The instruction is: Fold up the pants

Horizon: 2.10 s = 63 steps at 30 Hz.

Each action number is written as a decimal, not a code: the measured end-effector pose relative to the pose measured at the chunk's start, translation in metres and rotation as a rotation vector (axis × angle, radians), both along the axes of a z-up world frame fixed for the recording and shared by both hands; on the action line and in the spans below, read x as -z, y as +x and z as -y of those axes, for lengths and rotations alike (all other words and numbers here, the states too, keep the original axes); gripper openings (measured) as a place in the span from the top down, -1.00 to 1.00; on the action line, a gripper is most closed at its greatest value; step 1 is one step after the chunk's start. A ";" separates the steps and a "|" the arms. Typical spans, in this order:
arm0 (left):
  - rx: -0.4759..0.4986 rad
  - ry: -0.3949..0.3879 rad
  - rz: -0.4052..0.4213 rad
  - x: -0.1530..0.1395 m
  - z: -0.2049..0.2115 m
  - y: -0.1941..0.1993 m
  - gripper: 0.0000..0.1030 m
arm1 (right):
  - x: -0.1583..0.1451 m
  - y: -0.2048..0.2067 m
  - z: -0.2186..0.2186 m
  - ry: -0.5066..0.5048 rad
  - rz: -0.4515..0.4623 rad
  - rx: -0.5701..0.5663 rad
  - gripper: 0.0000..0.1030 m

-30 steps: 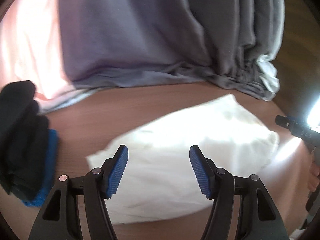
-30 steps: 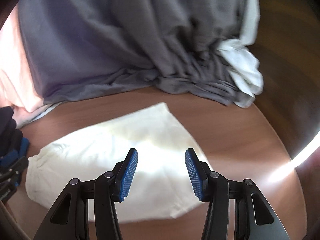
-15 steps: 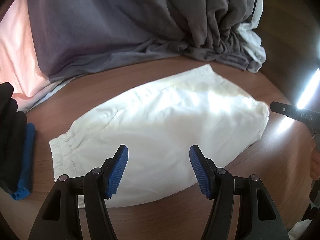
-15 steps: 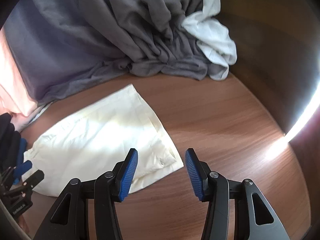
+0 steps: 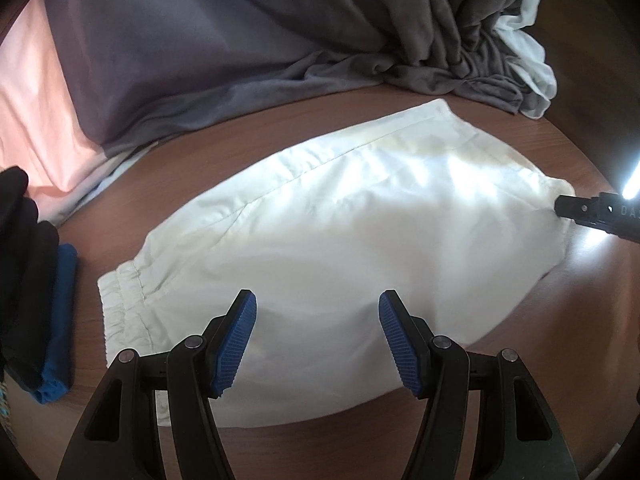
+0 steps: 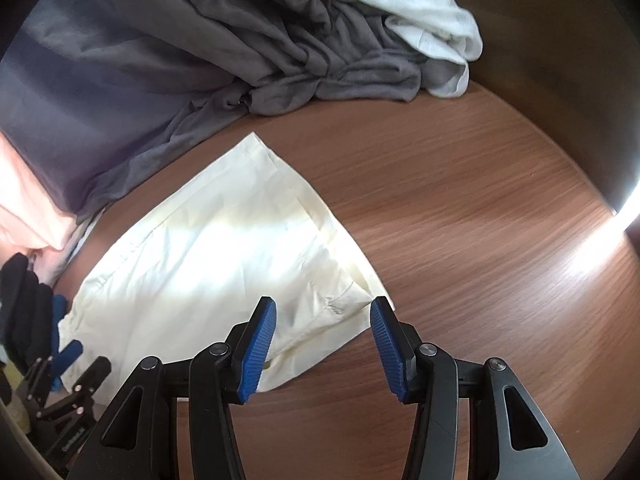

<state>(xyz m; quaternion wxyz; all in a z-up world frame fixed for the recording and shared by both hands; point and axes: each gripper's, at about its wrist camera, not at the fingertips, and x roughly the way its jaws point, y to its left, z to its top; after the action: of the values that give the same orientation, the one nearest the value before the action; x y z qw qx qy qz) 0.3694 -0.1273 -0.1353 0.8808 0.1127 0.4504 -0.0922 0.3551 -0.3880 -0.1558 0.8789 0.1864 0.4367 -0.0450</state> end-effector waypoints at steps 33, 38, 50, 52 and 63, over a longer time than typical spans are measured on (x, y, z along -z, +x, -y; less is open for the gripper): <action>-0.020 0.038 -0.015 0.005 0.007 0.005 -0.53 | -0.002 -0.014 0.004 -0.190 -0.046 0.112 0.59; 0.161 0.043 0.135 -0.039 0.024 0.007 -0.53 | -0.025 -0.028 0.008 -0.215 0.036 0.180 0.18; 0.553 -0.059 0.168 -0.079 0.077 0.085 -0.53 | -0.038 -0.048 0.009 -0.084 0.051 0.375 0.18; 0.606 -0.059 0.156 -0.078 0.087 0.098 -0.53 | -0.033 -0.045 0.008 -0.060 0.042 0.401 0.18; 0.856 0.000 0.053 -0.036 0.143 0.162 -0.40 | -0.007 -0.030 0.006 -0.063 0.035 0.531 0.18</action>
<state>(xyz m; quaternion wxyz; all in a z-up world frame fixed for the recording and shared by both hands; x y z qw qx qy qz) 0.5317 -0.2703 -0.0990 0.7743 0.2919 0.3404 -0.4466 0.3247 -0.3944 -0.1486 0.8491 0.2676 0.3557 -0.2844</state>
